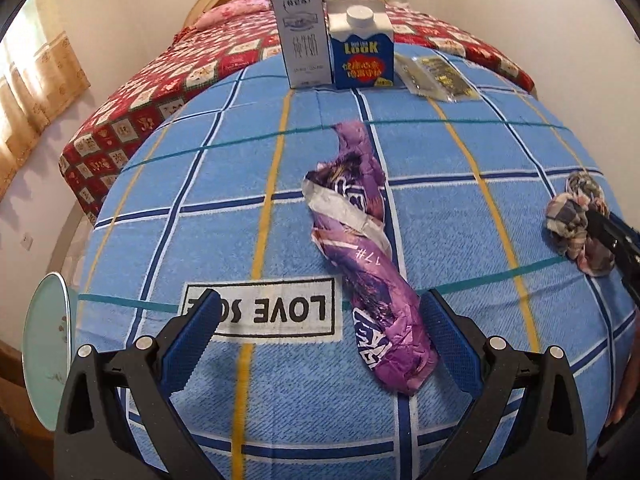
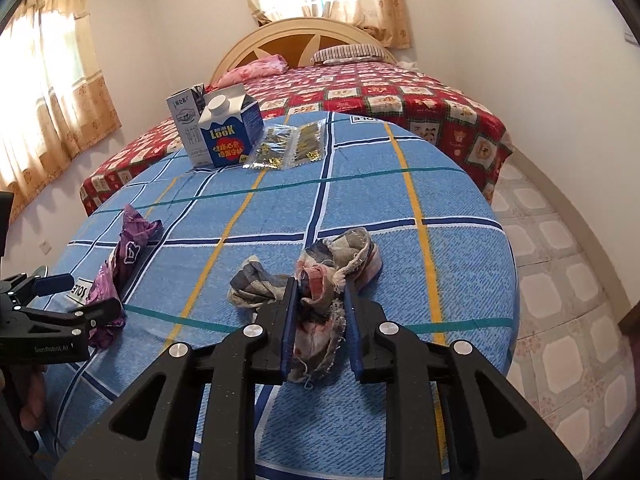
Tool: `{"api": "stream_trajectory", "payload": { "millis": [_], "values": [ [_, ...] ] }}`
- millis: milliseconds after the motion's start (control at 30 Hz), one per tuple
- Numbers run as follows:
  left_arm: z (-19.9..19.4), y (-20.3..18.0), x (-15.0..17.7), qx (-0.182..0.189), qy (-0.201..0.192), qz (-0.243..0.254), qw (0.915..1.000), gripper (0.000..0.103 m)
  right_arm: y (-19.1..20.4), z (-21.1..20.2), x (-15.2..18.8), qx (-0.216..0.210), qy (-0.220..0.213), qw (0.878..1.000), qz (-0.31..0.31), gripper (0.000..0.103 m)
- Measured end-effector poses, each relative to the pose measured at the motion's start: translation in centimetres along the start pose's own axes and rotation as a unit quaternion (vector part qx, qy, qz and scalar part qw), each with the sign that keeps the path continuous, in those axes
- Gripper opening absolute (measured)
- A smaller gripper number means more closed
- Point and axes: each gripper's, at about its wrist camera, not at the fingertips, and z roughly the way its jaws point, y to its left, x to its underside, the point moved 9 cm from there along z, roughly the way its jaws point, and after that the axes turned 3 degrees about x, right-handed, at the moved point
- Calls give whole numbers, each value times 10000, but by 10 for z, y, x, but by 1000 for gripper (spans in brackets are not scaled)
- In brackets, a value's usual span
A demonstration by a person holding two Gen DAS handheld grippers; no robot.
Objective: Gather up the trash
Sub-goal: 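Grasp the purple wrapper with the left gripper while the right gripper grasps the patterned cloth, then carry the purple wrapper over the bin with the left gripper while the right gripper brings the cloth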
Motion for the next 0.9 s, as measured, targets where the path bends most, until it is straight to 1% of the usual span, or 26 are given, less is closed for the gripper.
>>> {"api": "stream_trajectory", "payload": {
  "millis": [133, 167, 200, 233, 300, 333, 367, 400, 433, 467, 533, 667, 733, 900],
  "values": [
    [-1, 2, 1, 38, -26, 49, 10000, 96, 0, 0, 1, 10, -19, 10000, -35, 23],
    [-3, 2, 1, 62, -59, 77, 9999, 92, 0, 0, 1, 9, -21, 10000, -40, 23],
    [-4, 2, 2, 93, -81, 146, 9998, 84, 1, 0, 1, 6, -27, 10000, -46, 23],
    [-4, 3, 4, 124, -70, 180, 9997, 81, 0, 0, 1, 1, -31, 10000, -47, 23],
    [-5, 5, 6, 277, -64, 125, 9995, 65, 1, -1, 1, -34, -50, 10000, -33, 23],
    [-6, 7, 8, 362, -81, 109, 9993, 62, 1, -1, 1, -61, -58, 10000, -25, 23],
    [-7, 8, 9, 388, -99, 111, 9991, 53, 2, -2, 1, -116, -78, 9999, -19, 22],
    [-9, 10, 10, 435, -120, 111, 9989, 38, 2, -2, 1, -130, -84, 9999, -21, 22],
    [-10, 12, 11, 511, -124, 106, 9986, 31, 3, -2, 0, -166, -101, 9998, -18, 21],
    [-11, 14, 12, 556, -129, 80, 9983, 27, 3, -3, 0, -181, -118, 9998, -13, 21],
    [-16, 20, 12, 586, -220, 66, 9980, 24, 4, -5, -2, -200, -158, 9997, -20, 20],
    [-27, 34, 11, 482, -428, 43, 9979, 23, 6, -7, -3, -192, -197, 9996, -46, 20],
    [-30, 39, 10, 356, -514, 109, 9980, 22, 7, -5, -1, -125, -153, 9997, -123, 20],
    [-34, 46, 12, 220, -582, 149, 9980, 22, 6, -8, -3, -208, -189, 9996, -57, 19]
  ]
}}
